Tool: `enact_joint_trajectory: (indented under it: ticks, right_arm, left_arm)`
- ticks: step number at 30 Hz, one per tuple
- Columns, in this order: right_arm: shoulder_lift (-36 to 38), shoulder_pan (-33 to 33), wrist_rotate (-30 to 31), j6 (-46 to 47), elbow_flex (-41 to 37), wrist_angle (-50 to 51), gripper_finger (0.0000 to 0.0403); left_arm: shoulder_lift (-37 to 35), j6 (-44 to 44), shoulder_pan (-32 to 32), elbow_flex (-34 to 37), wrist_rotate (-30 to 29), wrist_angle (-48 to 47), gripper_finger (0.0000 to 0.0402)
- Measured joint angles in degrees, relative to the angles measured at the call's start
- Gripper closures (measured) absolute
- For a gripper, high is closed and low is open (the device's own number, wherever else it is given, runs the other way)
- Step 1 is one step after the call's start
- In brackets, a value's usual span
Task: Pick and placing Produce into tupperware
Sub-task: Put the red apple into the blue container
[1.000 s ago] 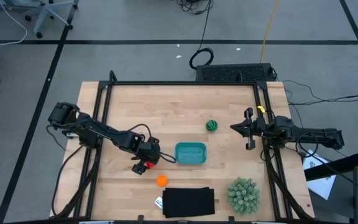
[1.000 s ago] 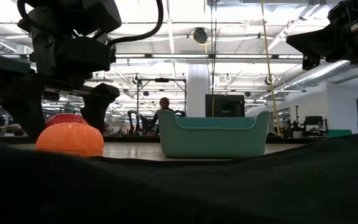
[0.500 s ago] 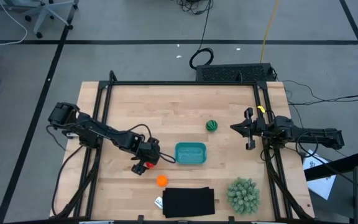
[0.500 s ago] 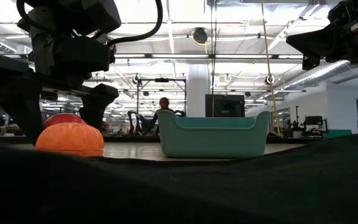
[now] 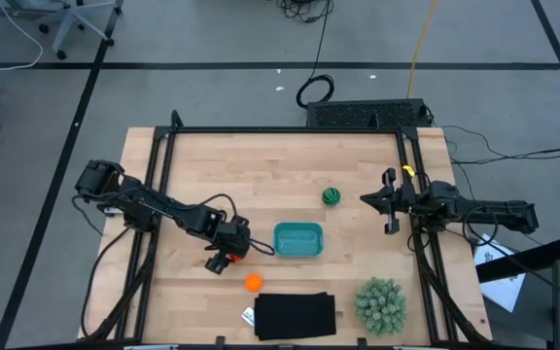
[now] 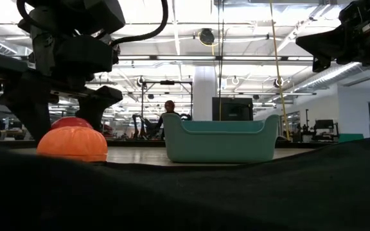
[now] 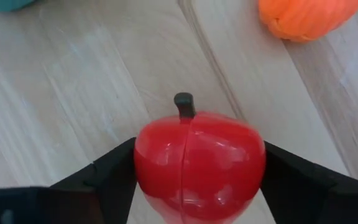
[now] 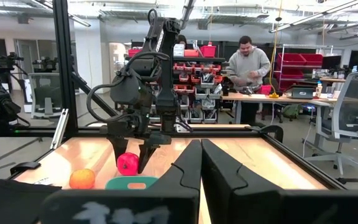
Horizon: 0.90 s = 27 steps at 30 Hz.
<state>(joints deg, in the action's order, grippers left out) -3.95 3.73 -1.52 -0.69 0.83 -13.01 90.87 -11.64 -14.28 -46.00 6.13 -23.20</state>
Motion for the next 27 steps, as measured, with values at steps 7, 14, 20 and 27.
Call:
enact_joint_trajectory:
  ticks: [7, 14, 20, 27]
  right_arm:
    - [0.0, -0.01, 0.0, 0.0, 0.0, 0.01, 0.0403]
    - [0.01, -0.01, 0.0, 0.0, 0.01, 0.01, 0.0403]
    - [0.02, 0.0, 0.0, 0.0, -0.01, -0.01, 0.0403]
    - [0.01, 0.0, 0.0, -0.63, 0.01, -0.01, 0.0403]
  left_arm:
    - [0.0, -0.2, 0.0, -0.13, -0.08, 0.72, 0.0111]
    - [-0.46, 0.19, 0.19, -4.17, -2.44, -2.29, 0.0108]
    - [-0.71, 0.42, 1.76, -10.42, -3.67, -11.14, 0.0108]
    - [-0.74, -0.07, 4.54, -17.86, -4.65, -21.36, 0.0108]
